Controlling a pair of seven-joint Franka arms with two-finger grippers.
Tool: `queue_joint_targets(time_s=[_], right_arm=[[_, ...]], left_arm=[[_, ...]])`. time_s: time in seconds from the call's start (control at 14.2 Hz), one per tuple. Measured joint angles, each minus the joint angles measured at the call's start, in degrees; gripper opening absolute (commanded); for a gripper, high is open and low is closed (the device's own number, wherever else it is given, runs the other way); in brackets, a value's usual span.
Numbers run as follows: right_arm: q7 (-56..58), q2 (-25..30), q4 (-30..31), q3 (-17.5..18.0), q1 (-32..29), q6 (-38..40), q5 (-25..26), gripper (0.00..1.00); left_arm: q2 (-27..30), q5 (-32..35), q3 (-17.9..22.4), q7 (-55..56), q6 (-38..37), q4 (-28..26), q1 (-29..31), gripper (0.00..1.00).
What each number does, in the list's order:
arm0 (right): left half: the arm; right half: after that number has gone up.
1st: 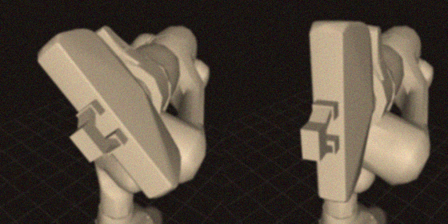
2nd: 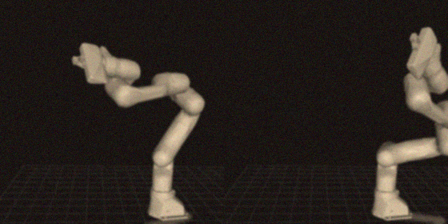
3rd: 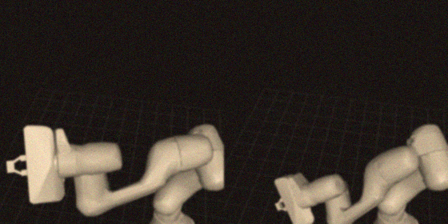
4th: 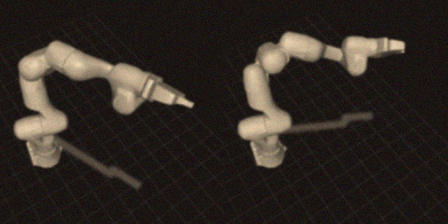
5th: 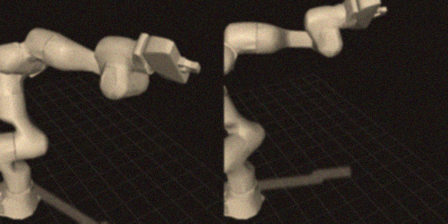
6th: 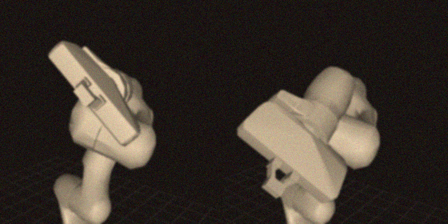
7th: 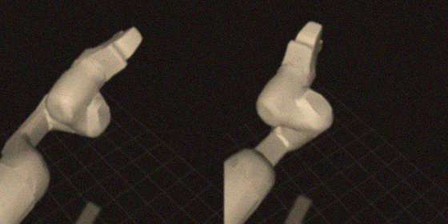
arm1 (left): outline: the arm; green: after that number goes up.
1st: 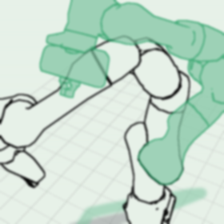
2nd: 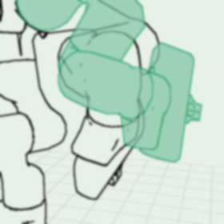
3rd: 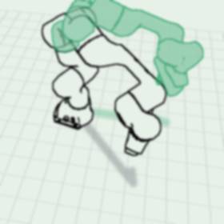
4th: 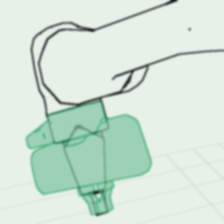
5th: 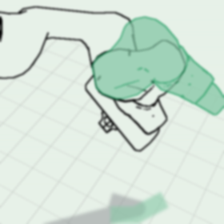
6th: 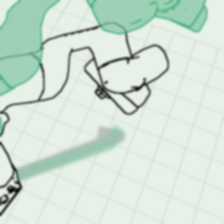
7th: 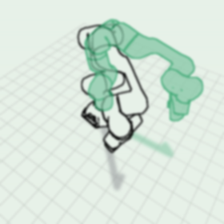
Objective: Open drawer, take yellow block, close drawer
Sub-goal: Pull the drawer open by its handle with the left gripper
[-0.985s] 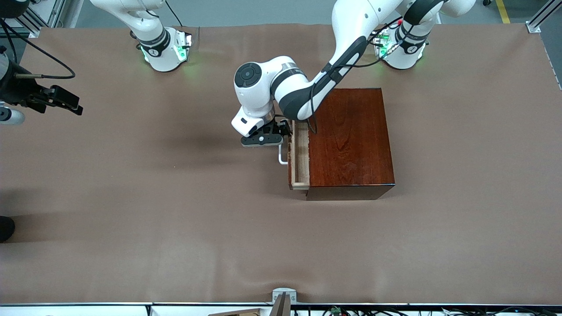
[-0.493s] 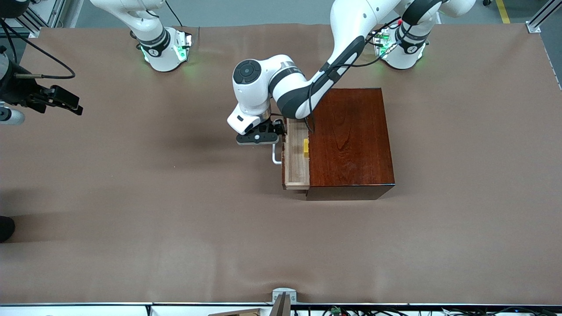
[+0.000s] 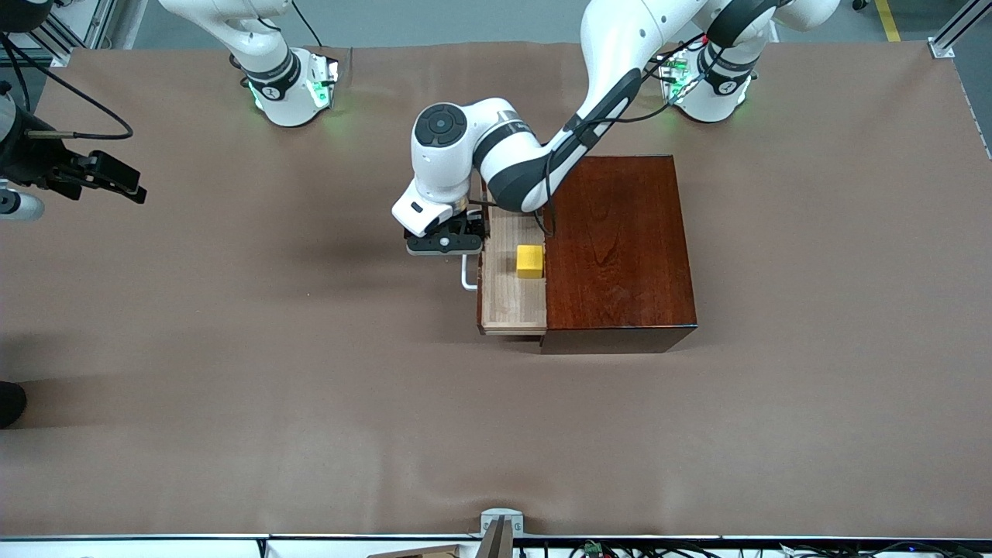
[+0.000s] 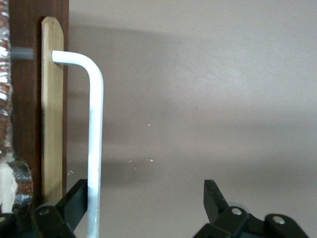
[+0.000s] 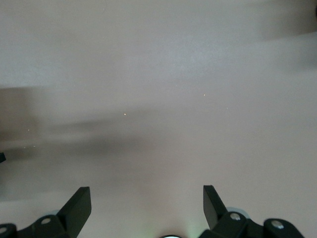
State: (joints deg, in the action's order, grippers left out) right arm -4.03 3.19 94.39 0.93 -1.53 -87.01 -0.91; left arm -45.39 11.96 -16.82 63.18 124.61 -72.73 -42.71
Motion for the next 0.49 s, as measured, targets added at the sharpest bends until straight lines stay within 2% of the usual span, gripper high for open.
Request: queue_joint_targets(time_s=[0.49], right_arm=[[0.21,-1.67,-0.12,0.17,0.47,-0.64,-0.45,1.0]], left_arm=[[-0.63,-0.76,0.01,0.01,4.32,0.03,-0.01,1.0]])
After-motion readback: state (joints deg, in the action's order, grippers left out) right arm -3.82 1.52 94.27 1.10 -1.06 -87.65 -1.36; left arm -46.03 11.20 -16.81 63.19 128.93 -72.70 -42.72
